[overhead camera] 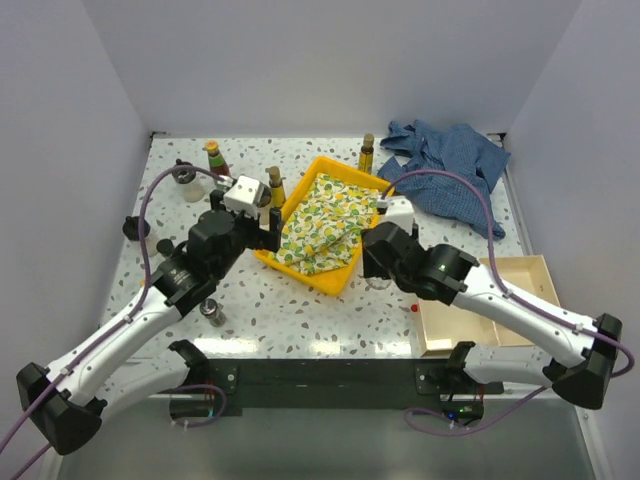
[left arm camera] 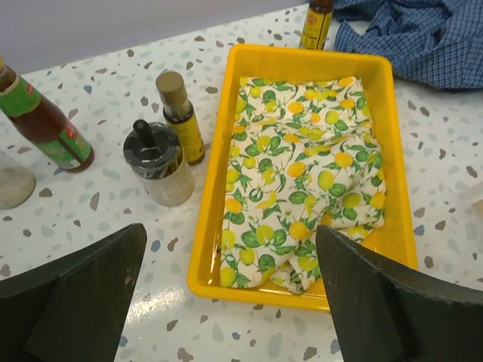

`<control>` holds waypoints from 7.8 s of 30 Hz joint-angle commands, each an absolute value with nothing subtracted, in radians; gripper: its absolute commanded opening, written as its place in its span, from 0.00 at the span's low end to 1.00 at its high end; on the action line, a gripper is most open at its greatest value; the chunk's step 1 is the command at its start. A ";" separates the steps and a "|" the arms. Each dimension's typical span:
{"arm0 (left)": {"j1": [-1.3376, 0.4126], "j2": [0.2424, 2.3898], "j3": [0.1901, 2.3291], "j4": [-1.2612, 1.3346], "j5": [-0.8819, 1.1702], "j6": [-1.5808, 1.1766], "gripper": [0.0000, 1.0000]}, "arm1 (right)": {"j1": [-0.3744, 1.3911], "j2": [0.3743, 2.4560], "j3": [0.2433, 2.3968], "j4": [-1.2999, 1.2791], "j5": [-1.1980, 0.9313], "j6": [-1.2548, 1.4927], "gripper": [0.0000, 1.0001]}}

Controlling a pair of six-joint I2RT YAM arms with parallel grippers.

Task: Organize the condiment bottles
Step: Place the bottle in the storage box, then pick up the bottle from the center of the board, then place the bottle in the storage box.

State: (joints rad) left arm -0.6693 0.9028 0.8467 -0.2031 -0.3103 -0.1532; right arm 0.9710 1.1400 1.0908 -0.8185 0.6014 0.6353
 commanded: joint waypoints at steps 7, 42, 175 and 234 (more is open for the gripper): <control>-0.673 0.824 0.788 -0.089 -0.350 -0.109 1.00 | 0.786 1.011 1.097 -0.965 0.797 0.696 0.33; -0.672 0.835 0.785 -0.095 -0.334 -0.110 1.00 | 0.603 0.965 0.689 -0.566 0.749 0.655 0.43; -0.672 0.861 0.788 -0.101 -0.313 -0.101 1.00 | 0.384 1.187 1.313 -0.737 1.052 0.538 0.00; -0.678 0.910 0.787 -0.103 -0.290 -0.110 1.00 | -0.325 1.249 0.836 -0.207 0.862 0.563 0.00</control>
